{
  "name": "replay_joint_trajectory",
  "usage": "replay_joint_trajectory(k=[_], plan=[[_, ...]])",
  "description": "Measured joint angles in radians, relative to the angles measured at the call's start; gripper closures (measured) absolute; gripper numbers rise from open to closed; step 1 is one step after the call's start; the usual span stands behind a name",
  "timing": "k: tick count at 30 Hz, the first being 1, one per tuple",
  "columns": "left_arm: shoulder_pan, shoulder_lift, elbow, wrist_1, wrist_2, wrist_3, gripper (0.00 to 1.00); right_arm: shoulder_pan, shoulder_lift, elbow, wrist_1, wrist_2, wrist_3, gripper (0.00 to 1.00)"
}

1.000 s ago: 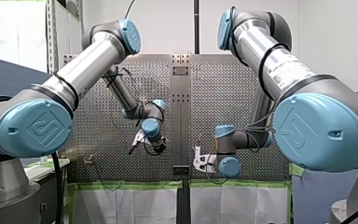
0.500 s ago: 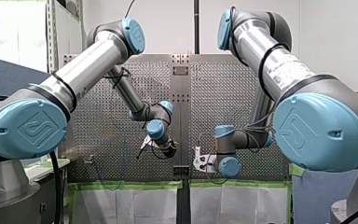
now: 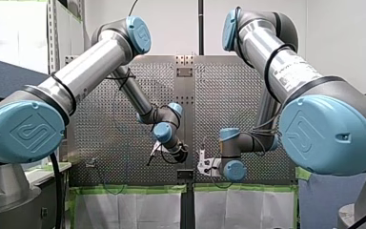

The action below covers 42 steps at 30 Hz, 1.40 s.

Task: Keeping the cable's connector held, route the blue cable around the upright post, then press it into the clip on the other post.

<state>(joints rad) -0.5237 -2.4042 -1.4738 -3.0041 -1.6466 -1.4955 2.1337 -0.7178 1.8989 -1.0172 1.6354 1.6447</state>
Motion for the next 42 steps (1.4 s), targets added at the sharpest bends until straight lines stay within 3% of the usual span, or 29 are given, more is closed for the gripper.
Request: replay_joint_trajectory(k=[4,16,18,19,21,27,32,33,34,39,42], plan=[[-0.015,0.0,0.0,-0.001,-0.011,-0.01,0.0,0.0,0.0,0.0,0.0,0.0,0.0,1.0],[-0.039,0.0,0.0,0.009,-0.101,-0.012,0.0,0.0,0.0,0.0,0.0,0.0,-0.001,1.0],[-0.041,0.0,0.0,0.014,-0.108,-0.012,0.13,0.0,0.0,0.0,0.0,0.0,-0.001,1.0],[-0.043,0.0,0.0,0.016,-0.111,-0.012,0.13,0.0,0.0,0.0,0.0,0.0,-0.001,1.0],[-0.046,0.0,0.0,0.019,-0.121,-0.012,0.31,0.0,0.0,0.0,0.0,0.0,-0.001,1.0],[-0.054,0.0,0.0,0.024,-0.164,-0.009,0.42,0.0,0.0,0.0,0.0,0.0,-0.002,1.0],[-0.058,0.0,0.0,0.026,-0.185,-0.005,0.42,0.001,0.0,0.0,0.0,0.0,-0.002,1.0],[-0.058,0.0,0.0,0.026,-0.186,-0.005,0.74,0.001,0.0,0.0,0.0,0.0,-0.002,1.0],[-0.058,0.0,0.0,0.026,-0.187,-0.005,0.74,0.001,0.0,0.0,0.0,0.0,-0.002,1.0],[-0.059,0.0,0.0,0.037,-0.189,-0.017,0.96,0.001,0.0,0.001,0.0,0.0,-0.004,1.0],[-0.059,0.0,0.0,0.041,-0.189,-0.023,1.0,0.001,0.0,0.001,0.0,0.0,-0.004,1.0]])
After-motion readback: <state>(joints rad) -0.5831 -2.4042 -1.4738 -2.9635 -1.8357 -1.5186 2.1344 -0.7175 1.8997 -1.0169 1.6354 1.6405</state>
